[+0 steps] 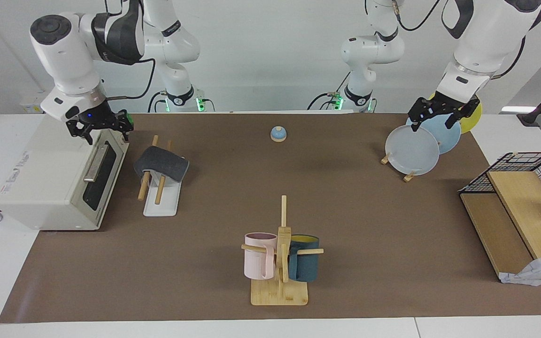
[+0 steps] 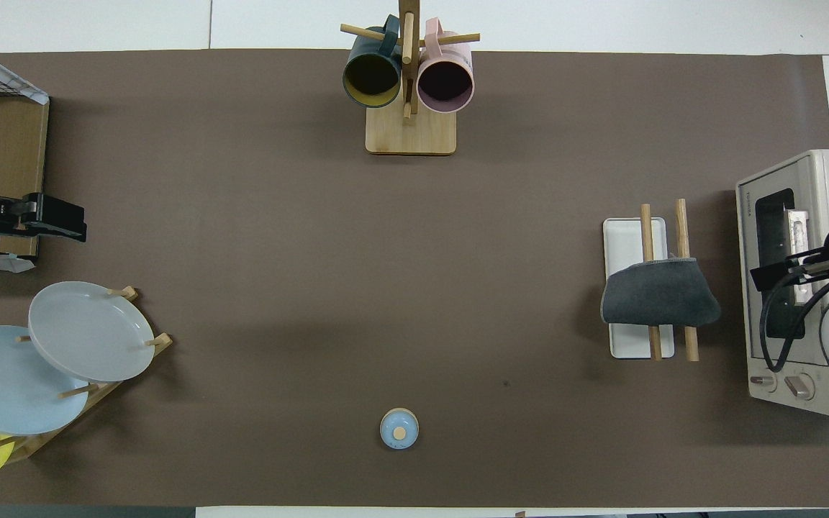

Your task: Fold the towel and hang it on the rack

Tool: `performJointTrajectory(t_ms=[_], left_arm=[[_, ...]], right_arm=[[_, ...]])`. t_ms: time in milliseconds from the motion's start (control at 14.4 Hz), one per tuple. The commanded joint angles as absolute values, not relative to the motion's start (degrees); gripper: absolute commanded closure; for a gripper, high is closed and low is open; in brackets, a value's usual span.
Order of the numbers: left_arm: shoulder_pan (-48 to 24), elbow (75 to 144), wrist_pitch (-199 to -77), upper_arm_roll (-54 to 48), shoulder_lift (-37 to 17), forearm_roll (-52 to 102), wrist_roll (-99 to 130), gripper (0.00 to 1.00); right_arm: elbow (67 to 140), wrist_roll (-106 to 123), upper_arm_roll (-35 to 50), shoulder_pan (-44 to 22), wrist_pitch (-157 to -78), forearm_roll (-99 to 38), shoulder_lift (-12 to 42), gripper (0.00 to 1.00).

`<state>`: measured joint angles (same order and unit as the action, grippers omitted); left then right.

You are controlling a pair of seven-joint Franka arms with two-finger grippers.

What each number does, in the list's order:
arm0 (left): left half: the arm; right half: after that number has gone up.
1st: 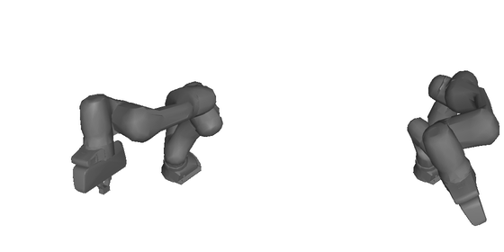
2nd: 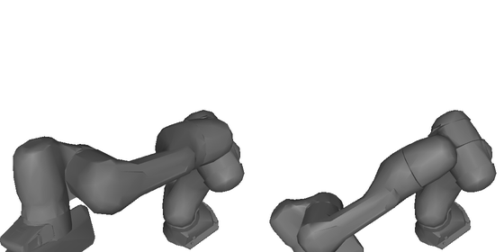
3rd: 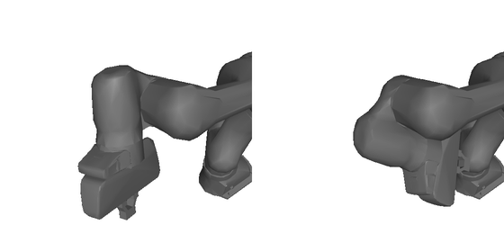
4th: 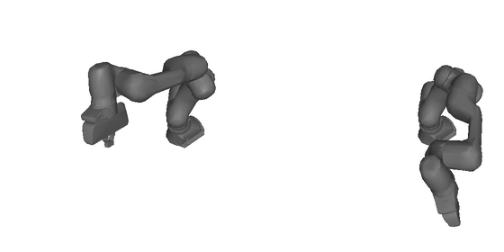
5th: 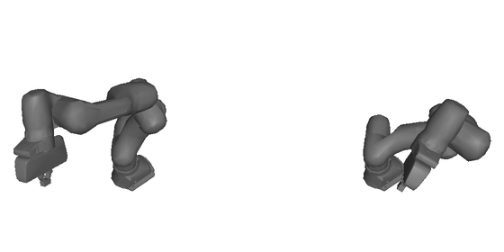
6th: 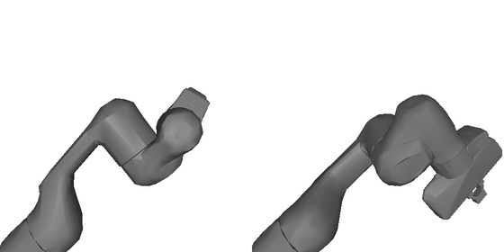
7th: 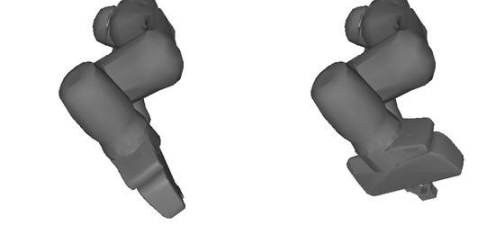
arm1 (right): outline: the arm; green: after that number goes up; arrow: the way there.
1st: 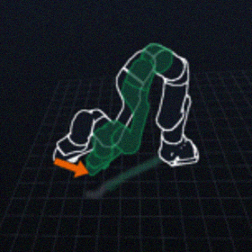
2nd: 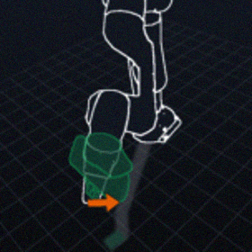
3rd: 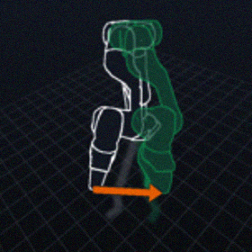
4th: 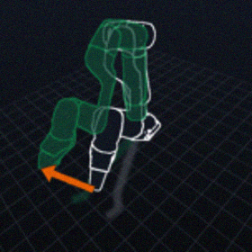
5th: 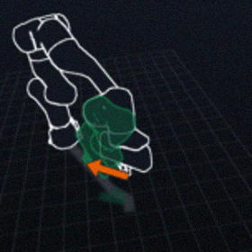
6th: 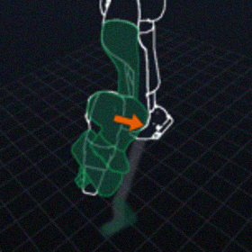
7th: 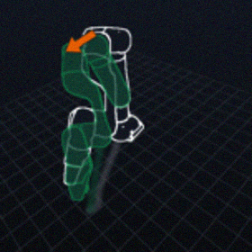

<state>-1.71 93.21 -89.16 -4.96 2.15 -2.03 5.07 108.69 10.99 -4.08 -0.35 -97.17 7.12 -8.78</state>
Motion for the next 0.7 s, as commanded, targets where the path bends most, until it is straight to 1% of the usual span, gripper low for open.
performJointTrajectory(t_ms=[0, 70, 139, 417, 487, 626], left_arm=[[-1.2, 93.2, -88.9, -5.2, 2.6, -3.3, 4.6, 0.00], [-1.1, 93.2, -88.9, -5.2, 2.6, -3.3, 4.6, 0.00], [-1.1, 93.3, -88.9, -5.2, 2.6, -3.3, 4.7, 0.00], [-1.1, 93.2, -88.5, -5.2, 2.6, -3.3, 5.0, 0.00], [-1.1, 93.2, -88.4, -5.2, 2.6, -3.3, 5.0, 0.00], [-1.1, 93.3, -88.6, -5.3, 2.6, -3.3, 5.0, 0.00]], right_arm=[[96.8, 7.1, -3.5, 0.2, -86.6, 4.1, -4.5, 0.00], [92.9, 7.0, -3.5, 0.5, -83.4, 3.5, -2.8, 0.00], [90.8, 6.9, -3.5, 0.6, -82.0, 3.5, -1.9, 0.00], [90.3, 5.4, -3.5, 0.9, -82.4, 3.1, -1.4, 0.00], [90.2, 5.3, -3.6, 0.3, -82.1, 3.2, -0.3, 0.00], [90.2, 4.8, -4.0, 0.2, -81.9, 3.5, 0.4, 0.00]])
